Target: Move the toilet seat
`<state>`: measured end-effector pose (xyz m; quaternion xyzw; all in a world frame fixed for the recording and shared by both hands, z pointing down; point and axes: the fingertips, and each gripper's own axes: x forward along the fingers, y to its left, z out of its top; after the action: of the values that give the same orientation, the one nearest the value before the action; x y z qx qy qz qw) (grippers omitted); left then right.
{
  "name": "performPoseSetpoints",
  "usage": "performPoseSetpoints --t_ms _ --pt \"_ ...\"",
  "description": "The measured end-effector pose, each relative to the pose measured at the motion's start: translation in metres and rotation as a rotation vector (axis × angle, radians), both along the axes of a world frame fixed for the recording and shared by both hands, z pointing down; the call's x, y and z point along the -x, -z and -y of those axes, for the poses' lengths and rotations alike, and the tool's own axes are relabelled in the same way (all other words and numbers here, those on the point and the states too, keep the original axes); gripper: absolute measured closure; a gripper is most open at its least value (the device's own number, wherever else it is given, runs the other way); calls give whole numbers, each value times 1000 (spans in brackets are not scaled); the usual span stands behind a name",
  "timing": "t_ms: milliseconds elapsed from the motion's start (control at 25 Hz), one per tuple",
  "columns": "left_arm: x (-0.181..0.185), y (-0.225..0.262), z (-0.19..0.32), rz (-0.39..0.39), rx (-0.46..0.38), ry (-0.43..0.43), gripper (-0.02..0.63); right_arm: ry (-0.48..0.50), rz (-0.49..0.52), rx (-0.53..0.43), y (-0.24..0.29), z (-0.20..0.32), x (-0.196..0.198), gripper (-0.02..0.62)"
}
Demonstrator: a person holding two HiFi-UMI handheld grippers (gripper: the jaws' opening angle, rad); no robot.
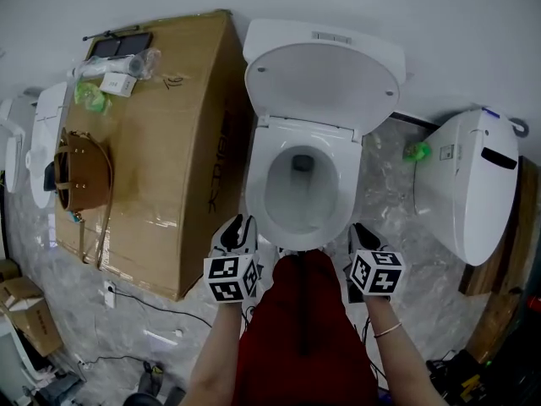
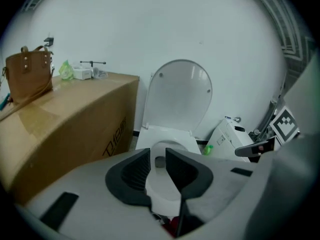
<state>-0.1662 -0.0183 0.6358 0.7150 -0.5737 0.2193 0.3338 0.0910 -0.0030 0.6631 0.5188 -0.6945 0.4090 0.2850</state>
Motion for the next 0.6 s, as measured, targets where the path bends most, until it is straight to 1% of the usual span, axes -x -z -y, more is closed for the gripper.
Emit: performPoseSetpoints --t_ms 40,160,280,480,600 --pt "0 -13 -1 -3 21 5 534 1 7 20 -10 -2 1 565" --pt "1 -50 -5 -9 78 16 510 -4 31 81 -41 -7 3 500" --pt "5 -86 -9 -10 138 39 488 -12 28 120 -70 -11 0 482" --pt "14 -145 -15 -24 238 101 445 -18 26 184 -117 -12 -8 374" --pt "18 -171 -19 -36 283 115 419 -15 31 231 -144 -17 -9 347"
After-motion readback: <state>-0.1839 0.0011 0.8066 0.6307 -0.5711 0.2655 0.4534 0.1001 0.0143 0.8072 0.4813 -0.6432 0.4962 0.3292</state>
